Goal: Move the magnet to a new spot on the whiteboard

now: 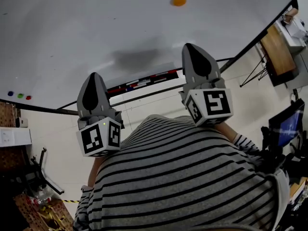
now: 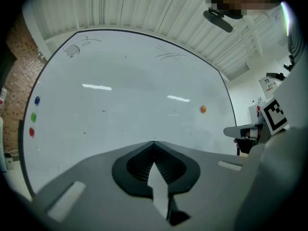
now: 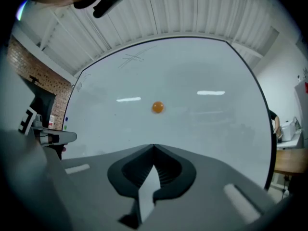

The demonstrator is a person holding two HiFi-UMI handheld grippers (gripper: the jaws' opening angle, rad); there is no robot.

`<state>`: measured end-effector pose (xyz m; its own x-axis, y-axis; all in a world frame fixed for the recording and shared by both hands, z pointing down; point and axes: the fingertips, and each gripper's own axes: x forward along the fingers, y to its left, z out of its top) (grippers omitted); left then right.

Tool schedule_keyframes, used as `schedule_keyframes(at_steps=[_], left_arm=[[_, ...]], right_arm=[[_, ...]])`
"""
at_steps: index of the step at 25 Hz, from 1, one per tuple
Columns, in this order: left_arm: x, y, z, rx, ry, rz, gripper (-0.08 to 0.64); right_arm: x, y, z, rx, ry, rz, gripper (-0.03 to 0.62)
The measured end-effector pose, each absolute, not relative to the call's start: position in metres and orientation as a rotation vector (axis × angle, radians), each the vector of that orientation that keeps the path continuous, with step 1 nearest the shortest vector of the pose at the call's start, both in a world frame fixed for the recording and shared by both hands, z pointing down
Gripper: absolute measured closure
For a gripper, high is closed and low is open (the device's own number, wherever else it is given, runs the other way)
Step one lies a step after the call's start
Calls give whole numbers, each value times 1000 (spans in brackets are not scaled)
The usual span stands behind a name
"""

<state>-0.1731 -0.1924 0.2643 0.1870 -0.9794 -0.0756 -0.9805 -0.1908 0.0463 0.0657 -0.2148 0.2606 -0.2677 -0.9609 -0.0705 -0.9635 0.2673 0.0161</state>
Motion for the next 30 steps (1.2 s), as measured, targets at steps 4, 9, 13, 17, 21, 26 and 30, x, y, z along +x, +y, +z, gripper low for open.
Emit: schedule_keyframes(at_steps=[4, 9, 13, 17, 21, 26, 30], left_arm=[[-177, -192, 273, -2380, 2035, 126, 545], [-174, -191, 280, -2411, 2053, 113, 545], [-173, -191, 279, -2411, 2048, 115, 545], [-172, -191, 280, -2415, 2049, 110, 545], [-176, -191, 280, -2406, 2062, 111, 545], [-182, -192, 280, -2397, 2069, 108, 545], [-186, -188, 282, -2392, 2089, 98, 545]], right_arm=[[49, -221, 282, -1785, 2562, -10, 591], [40, -219, 278, -1746, 2612, 39, 591], [34, -221, 280, -1737, 2643, 36, 591], [31, -223, 280, -1731, 2654, 45, 591], [23, -226, 273, -1707, 2657, 64, 591], [15, -228, 273, -1691, 2673, 75, 591], [10, -224, 276, -1677, 2701, 64, 591]])
